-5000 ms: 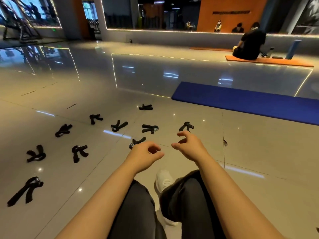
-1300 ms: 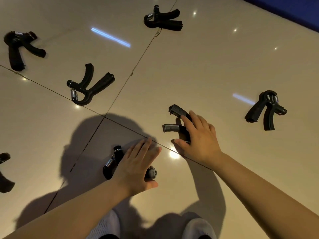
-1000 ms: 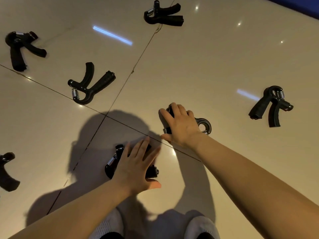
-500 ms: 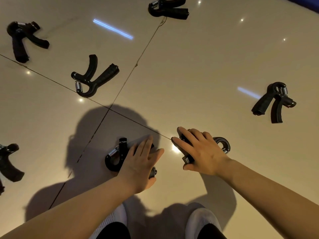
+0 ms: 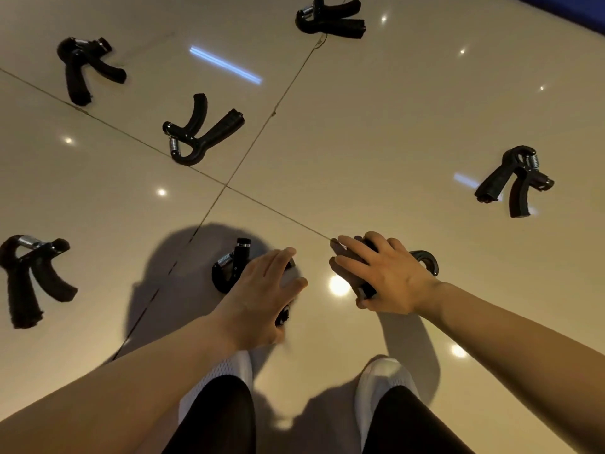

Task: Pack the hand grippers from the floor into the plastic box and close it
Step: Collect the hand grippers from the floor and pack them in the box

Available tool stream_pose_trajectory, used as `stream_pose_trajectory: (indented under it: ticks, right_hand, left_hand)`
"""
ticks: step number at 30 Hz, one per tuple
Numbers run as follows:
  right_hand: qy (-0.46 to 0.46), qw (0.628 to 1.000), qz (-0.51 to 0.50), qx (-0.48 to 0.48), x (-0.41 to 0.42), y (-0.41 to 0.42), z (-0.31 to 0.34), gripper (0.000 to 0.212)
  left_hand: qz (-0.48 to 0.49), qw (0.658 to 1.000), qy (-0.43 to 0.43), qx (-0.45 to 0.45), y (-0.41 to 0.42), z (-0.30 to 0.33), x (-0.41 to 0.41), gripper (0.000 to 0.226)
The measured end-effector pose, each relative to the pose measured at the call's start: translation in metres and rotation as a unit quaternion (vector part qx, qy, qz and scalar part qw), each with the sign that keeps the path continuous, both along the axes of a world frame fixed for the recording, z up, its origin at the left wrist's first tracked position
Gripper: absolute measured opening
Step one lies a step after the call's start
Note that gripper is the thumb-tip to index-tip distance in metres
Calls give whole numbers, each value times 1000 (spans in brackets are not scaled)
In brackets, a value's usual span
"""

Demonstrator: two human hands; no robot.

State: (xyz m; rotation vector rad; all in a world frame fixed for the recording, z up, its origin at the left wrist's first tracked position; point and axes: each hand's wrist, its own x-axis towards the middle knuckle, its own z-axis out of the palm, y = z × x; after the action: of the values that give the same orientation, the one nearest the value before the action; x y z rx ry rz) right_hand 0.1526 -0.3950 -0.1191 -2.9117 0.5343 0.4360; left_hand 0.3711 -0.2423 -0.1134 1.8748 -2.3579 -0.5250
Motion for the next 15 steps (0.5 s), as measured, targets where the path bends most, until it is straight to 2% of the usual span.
stream_pose_trajectory:
  ticks: [3, 8, 11, 15]
  right_hand:
    - [-10, 998, 25, -56, -8, 18, 15, 69]
    - [1, 990, 35, -133, -34, 52, 42, 80]
    - [-17, 987, -7, -158, -54, 77, 56, 81]
    - [-53, 982, -46, -176, -86, 114, 78, 80]
  left_hand:
    - [38, 998, 4, -47, 21, 13, -7, 76]
    - [86, 993, -20, -81, 60, 40, -43, 57]
    - [39, 990, -54, -126, 93, 52, -70, 50]
    - [-44, 984, -92, -147, 131, 71, -96, 58]
